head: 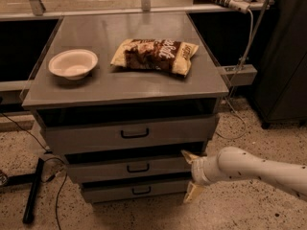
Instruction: Open middle drawer
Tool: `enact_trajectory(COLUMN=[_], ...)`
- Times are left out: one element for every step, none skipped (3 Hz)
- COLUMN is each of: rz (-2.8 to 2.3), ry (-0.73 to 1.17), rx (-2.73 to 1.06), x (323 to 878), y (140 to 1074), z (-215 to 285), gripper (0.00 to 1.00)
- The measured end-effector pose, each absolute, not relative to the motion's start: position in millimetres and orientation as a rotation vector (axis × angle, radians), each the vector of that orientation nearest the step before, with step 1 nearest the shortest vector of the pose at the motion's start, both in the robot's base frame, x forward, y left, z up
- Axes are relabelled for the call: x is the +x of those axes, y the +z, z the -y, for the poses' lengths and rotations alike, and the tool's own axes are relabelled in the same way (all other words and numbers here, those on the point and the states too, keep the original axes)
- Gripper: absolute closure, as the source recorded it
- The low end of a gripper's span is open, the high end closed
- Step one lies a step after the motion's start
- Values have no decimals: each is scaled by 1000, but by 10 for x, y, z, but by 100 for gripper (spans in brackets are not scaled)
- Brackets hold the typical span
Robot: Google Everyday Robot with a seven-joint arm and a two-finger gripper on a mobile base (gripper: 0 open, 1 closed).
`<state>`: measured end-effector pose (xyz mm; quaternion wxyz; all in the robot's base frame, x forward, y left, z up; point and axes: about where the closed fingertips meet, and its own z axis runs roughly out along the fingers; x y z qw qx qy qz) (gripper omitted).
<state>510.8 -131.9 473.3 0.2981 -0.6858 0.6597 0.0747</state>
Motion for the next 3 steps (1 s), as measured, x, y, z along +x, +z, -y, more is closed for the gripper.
enact_trajectory(rz=[-1727,-1717,-1717], ry=[183,176,162], rx=[-1825,-1824,-1818], x=[5261,5438,5645], y=[4630,4510,4415], z=[1303,1287,1290], gripper=[0,0,0])
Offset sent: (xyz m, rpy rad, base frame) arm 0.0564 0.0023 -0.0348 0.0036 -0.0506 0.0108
